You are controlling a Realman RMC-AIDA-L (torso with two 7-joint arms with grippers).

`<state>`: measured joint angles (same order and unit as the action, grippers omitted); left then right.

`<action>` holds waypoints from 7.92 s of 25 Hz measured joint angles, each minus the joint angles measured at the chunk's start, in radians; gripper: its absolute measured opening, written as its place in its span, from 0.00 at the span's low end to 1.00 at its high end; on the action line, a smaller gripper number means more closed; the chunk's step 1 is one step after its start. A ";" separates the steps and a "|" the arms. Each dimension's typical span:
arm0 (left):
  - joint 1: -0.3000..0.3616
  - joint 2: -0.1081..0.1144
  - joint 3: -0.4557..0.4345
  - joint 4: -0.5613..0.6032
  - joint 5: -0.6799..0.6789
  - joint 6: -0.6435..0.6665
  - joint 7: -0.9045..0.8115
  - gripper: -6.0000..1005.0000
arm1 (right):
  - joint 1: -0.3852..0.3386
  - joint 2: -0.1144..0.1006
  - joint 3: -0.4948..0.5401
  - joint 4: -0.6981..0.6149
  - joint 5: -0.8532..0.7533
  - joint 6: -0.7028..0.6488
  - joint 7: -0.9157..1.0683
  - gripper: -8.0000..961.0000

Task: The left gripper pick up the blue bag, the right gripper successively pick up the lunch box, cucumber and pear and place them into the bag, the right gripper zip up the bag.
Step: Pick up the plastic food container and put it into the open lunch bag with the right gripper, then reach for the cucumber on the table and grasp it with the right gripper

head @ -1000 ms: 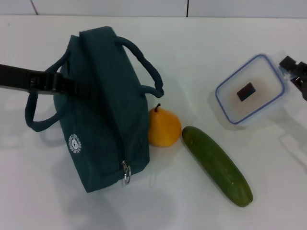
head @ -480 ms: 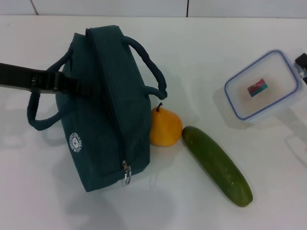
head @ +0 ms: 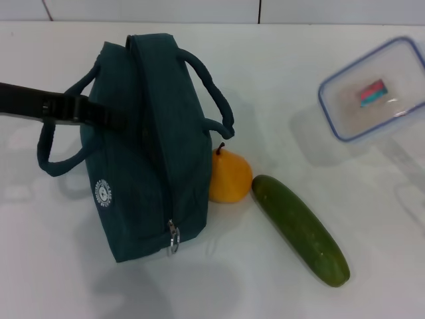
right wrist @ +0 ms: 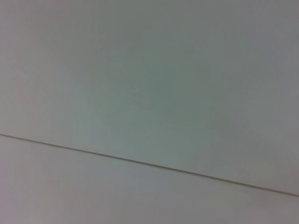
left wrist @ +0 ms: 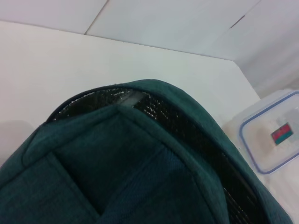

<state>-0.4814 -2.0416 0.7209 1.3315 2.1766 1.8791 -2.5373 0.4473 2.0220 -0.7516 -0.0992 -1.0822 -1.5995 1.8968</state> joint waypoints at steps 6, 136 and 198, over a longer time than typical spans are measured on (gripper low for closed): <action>-0.004 0.001 0.000 -0.001 0.000 0.000 0.005 0.05 | 0.040 0.005 0.000 0.053 0.055 -0.038 0.021 0.11; -0.046 0.006 -0.070 -0.114 -0.057 -0.140 0.090 0.05 | 0.337 0.002 0.381 0.029 -0.562 -0.005 -0.204 0.75; 0.011 -0.004 -0.140 -0.312 -0.196 -0.196 0.264 0.05 | 0.521 -0.002 -0.860 -1.164 -1.294 -0.198 -0.375 0.83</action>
<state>-0.4702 -2.0454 0.5814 1.0198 1.9807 1.6828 -2.2735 0.9685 2.0197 -1.6115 -1.2636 -2.3763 -1.7977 1.5217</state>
